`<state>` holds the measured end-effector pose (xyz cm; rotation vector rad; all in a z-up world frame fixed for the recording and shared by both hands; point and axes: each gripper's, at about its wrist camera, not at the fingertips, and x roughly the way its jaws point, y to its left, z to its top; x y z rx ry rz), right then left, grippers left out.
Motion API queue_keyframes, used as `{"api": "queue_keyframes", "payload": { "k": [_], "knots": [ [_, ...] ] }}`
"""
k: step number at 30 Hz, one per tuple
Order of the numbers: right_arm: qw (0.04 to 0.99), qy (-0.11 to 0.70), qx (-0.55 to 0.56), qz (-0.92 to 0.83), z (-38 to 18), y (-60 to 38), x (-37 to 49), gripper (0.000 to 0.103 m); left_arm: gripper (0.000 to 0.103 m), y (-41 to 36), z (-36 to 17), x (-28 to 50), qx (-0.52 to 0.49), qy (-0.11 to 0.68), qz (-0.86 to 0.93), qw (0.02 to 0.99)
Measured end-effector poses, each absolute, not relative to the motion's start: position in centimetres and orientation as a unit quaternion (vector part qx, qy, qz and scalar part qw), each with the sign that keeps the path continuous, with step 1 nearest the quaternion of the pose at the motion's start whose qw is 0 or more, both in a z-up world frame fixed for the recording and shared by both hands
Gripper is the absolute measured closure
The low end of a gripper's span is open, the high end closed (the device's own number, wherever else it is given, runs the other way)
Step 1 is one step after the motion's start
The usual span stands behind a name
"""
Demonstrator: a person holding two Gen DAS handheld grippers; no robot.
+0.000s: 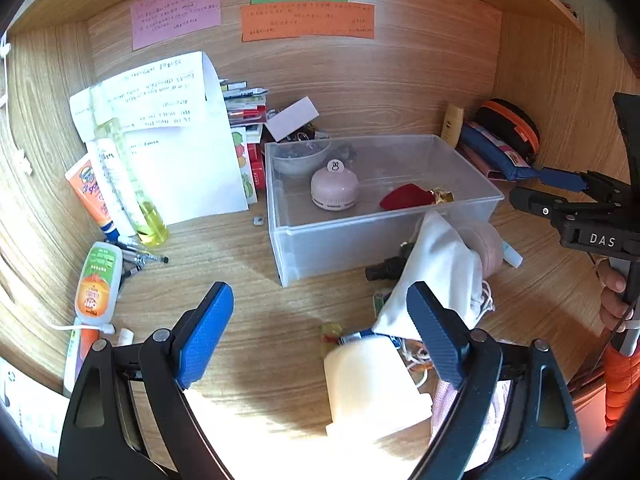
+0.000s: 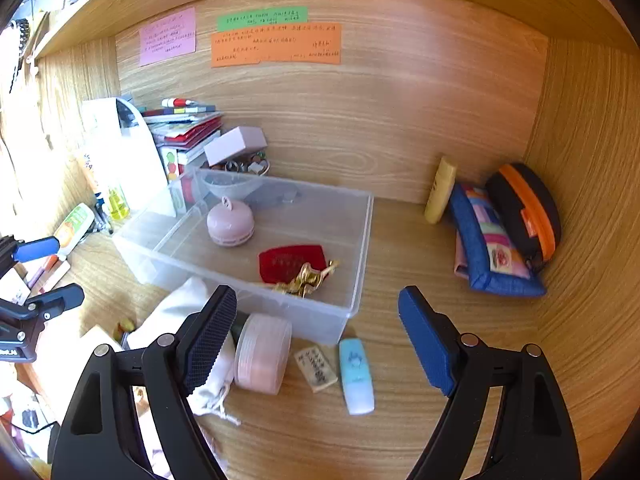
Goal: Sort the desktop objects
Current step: 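Move left gripper to cream plastic tub while right gripper approaches white translucent roll, then close left gripper on cream tub while right gripper grasps white translucent roll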
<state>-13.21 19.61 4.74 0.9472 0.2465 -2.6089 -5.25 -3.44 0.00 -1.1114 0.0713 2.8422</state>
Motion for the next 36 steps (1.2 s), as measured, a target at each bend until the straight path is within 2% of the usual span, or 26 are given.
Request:
{"api": "queue_keyframes", "payload": {
  "k": [6,19,27,36],
  "knots": [
    [0.162,0.105,0.345,-0.918,3.1,19.7,-12.1,0.022,0.011,-2.2,-2.2,-3.1,-0.379,0.020,0.924,0.049],
    [0.190,0.079,0.390,-0.897,-0.2,18.9,-12.4,0.022,0.011,-1.6,-6.6,-2.1,-0.417,-0.006,0.908,0.039],
    [0.180,0.090,0.399,-0.895,-1.5,17.6,-13.0,0.025,0.011,-2.8,-6.9,-1.1,-0.411,-0.026,0.911,0.030],
    [0.202,0.071,0.422,-0.881,-2.4,17.6,-14.2,0.042,0.011,-4.1,-7.9,-2.4,-0.426,-0.058,0.903,0.014]
  ]
}}
